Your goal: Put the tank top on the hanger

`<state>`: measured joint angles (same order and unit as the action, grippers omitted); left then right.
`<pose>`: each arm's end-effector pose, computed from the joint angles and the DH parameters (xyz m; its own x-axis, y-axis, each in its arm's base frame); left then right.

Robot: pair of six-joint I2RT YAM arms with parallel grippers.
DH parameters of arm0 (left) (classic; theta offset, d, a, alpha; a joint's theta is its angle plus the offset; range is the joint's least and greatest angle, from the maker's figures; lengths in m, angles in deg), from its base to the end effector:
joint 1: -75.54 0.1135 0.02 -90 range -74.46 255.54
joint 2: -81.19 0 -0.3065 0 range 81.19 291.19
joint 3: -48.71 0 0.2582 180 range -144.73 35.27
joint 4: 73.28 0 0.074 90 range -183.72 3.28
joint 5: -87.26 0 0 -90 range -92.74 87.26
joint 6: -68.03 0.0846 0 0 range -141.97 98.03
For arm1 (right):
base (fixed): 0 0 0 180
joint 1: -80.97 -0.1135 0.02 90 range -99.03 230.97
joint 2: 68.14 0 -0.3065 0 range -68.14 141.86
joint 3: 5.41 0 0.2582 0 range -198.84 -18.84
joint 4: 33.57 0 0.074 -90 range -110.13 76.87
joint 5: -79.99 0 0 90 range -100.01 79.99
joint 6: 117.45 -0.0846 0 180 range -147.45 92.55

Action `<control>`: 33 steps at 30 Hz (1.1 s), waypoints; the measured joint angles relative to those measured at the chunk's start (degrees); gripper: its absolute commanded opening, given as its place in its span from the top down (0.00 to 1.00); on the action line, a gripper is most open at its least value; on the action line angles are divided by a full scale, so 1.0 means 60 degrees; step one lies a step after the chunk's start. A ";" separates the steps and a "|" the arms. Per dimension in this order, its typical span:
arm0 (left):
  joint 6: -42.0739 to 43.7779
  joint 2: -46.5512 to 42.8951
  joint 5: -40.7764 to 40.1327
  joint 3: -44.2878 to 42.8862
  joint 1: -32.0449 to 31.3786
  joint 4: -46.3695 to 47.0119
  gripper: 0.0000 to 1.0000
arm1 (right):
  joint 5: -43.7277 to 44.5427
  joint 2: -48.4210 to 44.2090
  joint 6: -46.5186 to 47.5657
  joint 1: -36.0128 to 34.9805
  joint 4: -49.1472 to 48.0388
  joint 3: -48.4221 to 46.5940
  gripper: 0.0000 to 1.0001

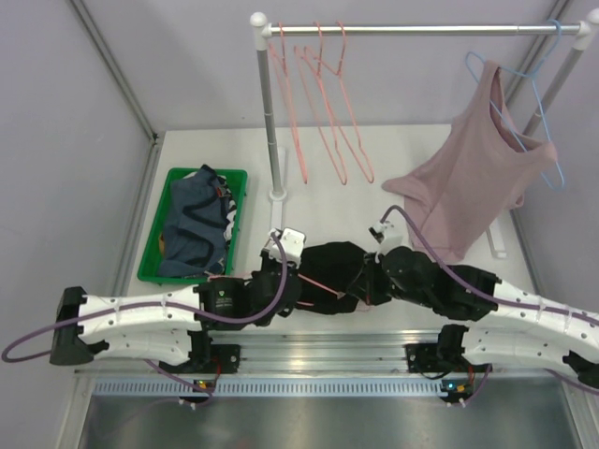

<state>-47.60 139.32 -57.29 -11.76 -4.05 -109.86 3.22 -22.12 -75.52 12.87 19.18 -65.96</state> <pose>0.1072 -0.2019 0.3151 -0.2858 0.1671 -0.9436 0.3606 0.9310 0.0557 0.0851 0.1597 0.3021 -0.7763 0.0107 -0.6303 -0.3871 0.7812 0.4899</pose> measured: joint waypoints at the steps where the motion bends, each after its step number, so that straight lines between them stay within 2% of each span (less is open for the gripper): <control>1: 0.0106 0.0066 0.0029 -0.0109 0.0000 0.0142 1.00 | 0.0007 0.0226 0.0131 0.0000 0.0033 -0.0393 1.00; 8: 0.0627 0.0535 0.0262 -0.0761 -0.0004 0.0783 1.00 | 0.0131 0.1268 0.0925 0.0000 0.0066 -0.2375 1.00; 10: 0.0714 0.0554 0.0335 -0.0882 -0.0004 0.0852 1.00 | 0.0382 0.1432 0.1104 0.0015 0.0168 -0.2677 0.97; 16: 0.0801 0.0331 0.0554 -0.1126 -0.0004 0.0845 1.00 | 0.0729 0.1464 0.1490 0.0470 0.0674 -0.2754 0.69; 17: 0.0798 0.0288 0.0568 -0.1155 -0.0004 0.0823 1.00 | 0.0769 0.1428 0.1552 0.0528 0.0714 -0.2725 0.61; 19: 0.0790 0.0248 0.0619 -0.1275 -0.0004 0.0783 1.00 | 0.0790 0.1264 0.1679 0.0645 0.0758 -0.2634 0.52; 22: 0.0758 0.0248 0.0663 -0.1424 -0.0004 0.0736 1.00 | 0.0743 0.0922 0.2018 0.0710 0.0776 -0.2524 0.47; 28: 0.0739 0.0251 0.0758 -0.1708 -0.0004 0.0266 1.00 | -0.0226 0.0117 0.3115 0.0714 -0.0062 -0.1836 0.45; 33: 0.0812 0.0302 0.0940 -0.2390 -0.0004 0.0022 1.00 | -0.1162 0.0157 0.4160 0.0718 -0.0987 -0.1373 0.45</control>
<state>-42.72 141.14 -51.65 -26.09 -4.07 -109.72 -3.75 -21.18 -50.56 17.18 13.25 -74.20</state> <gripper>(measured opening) 0.112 0.545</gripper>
